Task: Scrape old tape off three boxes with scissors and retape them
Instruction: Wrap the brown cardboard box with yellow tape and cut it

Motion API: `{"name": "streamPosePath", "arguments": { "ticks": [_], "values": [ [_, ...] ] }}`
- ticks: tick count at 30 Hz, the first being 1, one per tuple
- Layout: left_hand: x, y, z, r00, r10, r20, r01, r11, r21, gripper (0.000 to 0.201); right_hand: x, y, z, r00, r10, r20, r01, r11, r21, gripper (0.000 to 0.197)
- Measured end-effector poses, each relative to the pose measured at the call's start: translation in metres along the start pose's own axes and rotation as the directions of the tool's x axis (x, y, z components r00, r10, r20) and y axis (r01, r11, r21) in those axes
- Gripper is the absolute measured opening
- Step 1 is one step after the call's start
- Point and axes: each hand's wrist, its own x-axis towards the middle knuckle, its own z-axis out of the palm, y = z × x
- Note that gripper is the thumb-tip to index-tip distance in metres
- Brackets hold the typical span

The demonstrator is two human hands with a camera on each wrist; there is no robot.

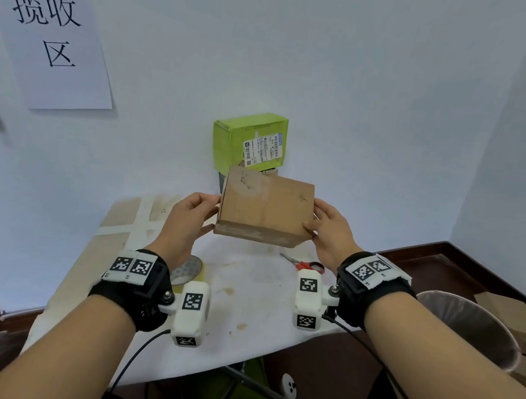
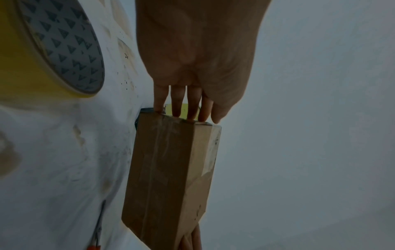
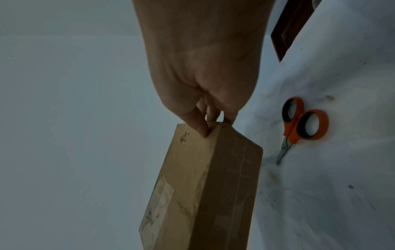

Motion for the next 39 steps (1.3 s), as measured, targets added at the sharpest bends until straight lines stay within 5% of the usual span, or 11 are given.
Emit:
{"name": "streamPosePath", "arguments": {
  "ticks": [4,11,18,23,29,34,39],
  "values": [
    [0.0,-0.005,0.002,0.998,0.049,-0.037,-0.049,0.999,0.003,0.004,0.002,0.002,0.001,0.999,-0.025,-0.037,0.025,1.0,-0.017,0.047],
    [-0.002,-0.006,0.001,0.994,0.069,0.081,-0.072,0.997,0.029,0.018,0.013,0.013,-0.005,0.977,-0.057,-0.206,0.019,0.983,-0.182,0.028],
    [-0.003,-0.006,0.001,0.989,0.104,0.106,-0.111,0.992,0.062,0.025,0.014,0.025,-0.008,0.968,-0.066,-0.242,-0.02,0.943,-0.334,0.035],
    [0.001,-0.004,0.006,0.988,0.151,0.009,-0.15,0.968,0.203,0.015,0.016,0.031,-0.006,0.976,-0.002,-0.217,-0.067,0.949,-0.309,0.032],
    [0.004,0.004,0.02,0.97,0.244,-0.02,-0.192,0.809,0.556,0.056,0.013,0.03,0.0,0.985,-0.02,-0.173,-0.043,0.935,-0.352,0.026],
    [0.01,0.001,0.016,0.975,0.22,-0.029,-0.169,0.822,0.544,0.05,0.01,0.03,0.001,0.993,-0.02,-0.112,-0.025,0.921,-0.388,0.028],
    [0.01,0.003,0.013,0.98,0.2,-0.005,-0.167,0.828,0.535,0.046,0.006,0.026,0.001,0.997,-0.081,0.019,0.081,0.89,-0.448,0.061]
  ]
}}
